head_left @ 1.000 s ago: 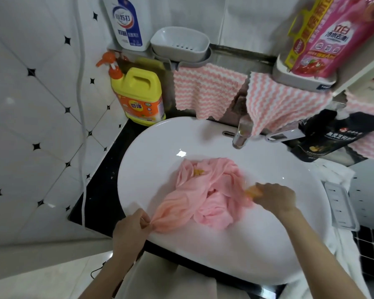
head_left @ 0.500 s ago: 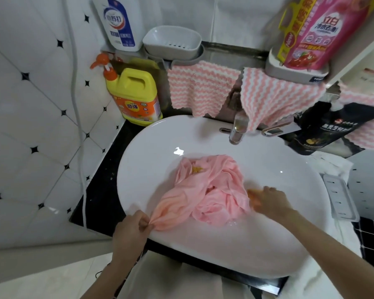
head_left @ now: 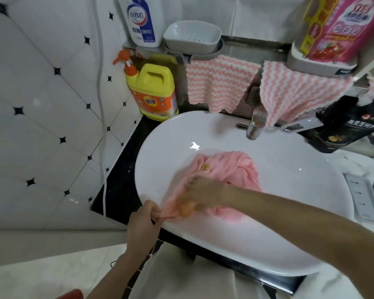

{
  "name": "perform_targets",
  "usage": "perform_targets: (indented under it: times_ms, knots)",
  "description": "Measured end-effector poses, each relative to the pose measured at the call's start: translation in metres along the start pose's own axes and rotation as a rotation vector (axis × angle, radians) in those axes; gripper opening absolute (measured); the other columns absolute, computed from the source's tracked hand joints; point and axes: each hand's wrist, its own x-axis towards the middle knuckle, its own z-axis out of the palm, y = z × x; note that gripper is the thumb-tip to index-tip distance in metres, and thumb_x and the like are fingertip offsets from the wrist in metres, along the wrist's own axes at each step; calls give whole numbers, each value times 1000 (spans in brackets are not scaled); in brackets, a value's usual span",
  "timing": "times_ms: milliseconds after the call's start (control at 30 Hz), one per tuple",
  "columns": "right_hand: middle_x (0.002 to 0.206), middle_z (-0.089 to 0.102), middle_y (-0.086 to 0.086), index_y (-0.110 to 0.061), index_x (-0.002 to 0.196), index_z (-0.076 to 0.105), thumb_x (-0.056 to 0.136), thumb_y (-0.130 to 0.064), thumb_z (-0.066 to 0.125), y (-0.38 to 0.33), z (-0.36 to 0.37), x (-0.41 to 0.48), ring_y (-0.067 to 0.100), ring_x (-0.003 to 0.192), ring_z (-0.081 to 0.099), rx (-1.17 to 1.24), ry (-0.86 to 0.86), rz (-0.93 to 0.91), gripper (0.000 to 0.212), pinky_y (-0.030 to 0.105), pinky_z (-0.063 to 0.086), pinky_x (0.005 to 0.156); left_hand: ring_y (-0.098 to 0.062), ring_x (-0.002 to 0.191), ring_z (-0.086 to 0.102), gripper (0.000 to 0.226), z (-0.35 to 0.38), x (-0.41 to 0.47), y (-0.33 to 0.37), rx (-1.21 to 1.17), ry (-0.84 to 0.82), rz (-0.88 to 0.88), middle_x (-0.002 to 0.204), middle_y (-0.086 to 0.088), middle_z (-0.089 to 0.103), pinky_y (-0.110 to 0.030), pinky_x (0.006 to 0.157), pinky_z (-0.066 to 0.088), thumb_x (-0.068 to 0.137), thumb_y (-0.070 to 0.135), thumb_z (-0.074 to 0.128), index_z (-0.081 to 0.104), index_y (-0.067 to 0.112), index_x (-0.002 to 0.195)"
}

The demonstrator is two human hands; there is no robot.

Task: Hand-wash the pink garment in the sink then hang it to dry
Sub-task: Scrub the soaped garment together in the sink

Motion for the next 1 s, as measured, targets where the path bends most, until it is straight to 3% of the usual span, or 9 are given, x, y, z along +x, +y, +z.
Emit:
perform_targets:
  times_ms: [100, 167, 300, 467, 600, 700, 800, 867, 1000]
  knots:
    - [112, 61, 6, -25, 125, 56, 83, -41, 59, 34, 5, -6, 28, 105, 57, -36, -96, 126, 45, 40, 43, 93, -16, 69, 55, 41, -1, 1, -2, -11, -15, -5, 67, 13, 54, -32, 61, 45, 76, 18, 76, 38, 34, 70]
    - [106, 59, 8, -25, 127, 52, 83, -43, 60, 40, -5, -9, 29, 98, 57, 11, -39, 182, 48, 40, 45, 88, -13, 65, 54, 44, -1, 0, -6, -19, -8, 7, 66, 13, 53, -26, 56, 39, 76, 18, 77, 37, 35, 69]
    - [108, 56, 9, -27, 131, 48, 86, -41, 59, -5, -29, 1, 26, 96, 51, 351, 65, 76, 48, 35, 40, 83, -9, 60, 52, 45, 0, -4, -9, -46, 15, 39, 63, 14, 52, -19, 53, 31, 75, 16, 78, 38, 36, 69]
    - [123, 59, 10, -12, 125, 54, 95, -29, 45, 15, -17, 6, 30, 117, 52, -16, -189, 211, 36, 38, 40, 95, -11, 59, 47, 45, 2, -2, -8, -38, 13, 63, 60, 12, 48, -24, 55, 32, 75, 12, 77, 38, 34, 67]
    - [128, 55, 7, -23, 138, 42, 91, -42, 55, 27, -38, -11, 29, 118, 51, 301, 33, 373, 52, 32, 40, 88, -16, 59, 47, 46, 4, -1, -15, -45, 30, 58, 59, 13, 47, -28, 54, 36, 73, 15, 79, 37, 34, 67]
    - [133, 55, 1, -26, 138, 43, 88, -43, 61, -9, -35, -3, 22, 120, 50, 711, 1, 255, 55, 29, 38, 99, -14, 56, 44, 50, 4, -4, -16, -47, 53, 83, 56, 15, 44, -25, 51, 31, 71, 13, 81, 36, 36, 68]
    - [128, 57, 8, -17, 136, 46, 93, -40, 54, -21, -20, 2, 27, 120, 51, 500, -148, 260, 50, 32, 40, 97, -12, 56, 46, 49, 5, -4, -13, -54, 55, 98, 55, 15, 45, -23, 52, 31, 73, 12, 79, 37, 36, 67]
    - [116, 62, 11, -12, 127, 54, 93, -35, 50, -6, -21, -2, 31, 110, 57, 394, -79, 382, 41, 35, 47, 87, -15, 58, 47, 48, 7, -3, -11, -53, 54, 88, 55, 14, 46, -26, 53, 33, 74, 14, 78, 36, 36, 65]
    - [120, 61, 3, -27, 133, 48, 90, -44, 56, 4, -29, -20, 24, 113, 54, 669, 114, 537, 48, 33, 43, 87, -7, 50, 37, 56, 7, -5, -11, -36, 98, 154, 49, 16, 35, -24, 50, 28, 69, 14, 83, 32, 37, 65]
